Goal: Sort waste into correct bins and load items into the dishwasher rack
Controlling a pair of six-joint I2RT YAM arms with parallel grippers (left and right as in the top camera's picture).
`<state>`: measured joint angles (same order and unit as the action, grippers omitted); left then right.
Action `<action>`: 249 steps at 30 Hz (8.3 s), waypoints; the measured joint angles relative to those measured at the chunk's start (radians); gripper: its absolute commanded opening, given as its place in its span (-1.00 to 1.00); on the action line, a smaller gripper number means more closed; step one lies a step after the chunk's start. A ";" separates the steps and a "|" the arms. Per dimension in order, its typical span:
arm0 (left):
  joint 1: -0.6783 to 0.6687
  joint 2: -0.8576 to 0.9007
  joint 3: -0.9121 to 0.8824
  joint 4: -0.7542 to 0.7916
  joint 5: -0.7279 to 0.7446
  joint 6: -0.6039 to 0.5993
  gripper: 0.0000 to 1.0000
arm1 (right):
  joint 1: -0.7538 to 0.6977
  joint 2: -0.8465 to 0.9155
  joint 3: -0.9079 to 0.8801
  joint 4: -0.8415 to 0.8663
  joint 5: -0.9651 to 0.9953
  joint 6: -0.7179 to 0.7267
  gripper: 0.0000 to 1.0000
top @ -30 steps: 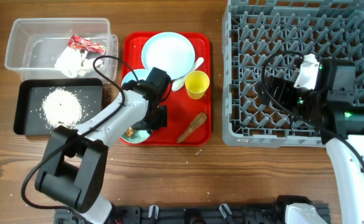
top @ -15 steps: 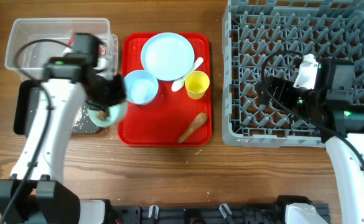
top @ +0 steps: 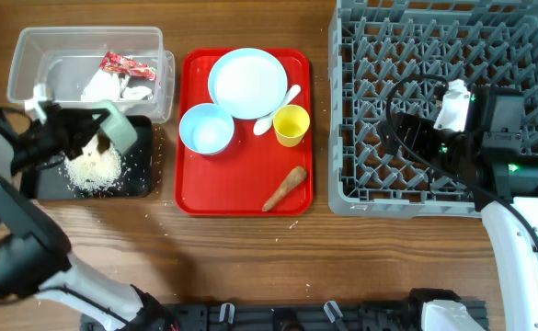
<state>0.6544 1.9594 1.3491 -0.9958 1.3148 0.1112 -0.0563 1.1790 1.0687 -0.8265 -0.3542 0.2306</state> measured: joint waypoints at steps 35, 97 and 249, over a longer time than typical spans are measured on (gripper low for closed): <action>-1.187 -0.340 -0.261 0.131 -1.355 -0.509 -0.92 | -0.001 0.000 0.000 -0.003 0.000 0.027 0.99; -0.772 -0.160 0.078 0.292 0.162 -0.401 -0.92 | 0.230 0.249 0.003 0.718 -0.570 0.117 0.99; -1.112 -0.072 0.099 0.290 -1.320 -0.343 0.24 | 0.171 0.372 0.419 -0.298 0.133 0.103 0.91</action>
<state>-0.4572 1.8877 1.4483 -0.7055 -0.0048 -0.2317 0.1143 1.5505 1.4876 -1.1244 -0.2214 0.3336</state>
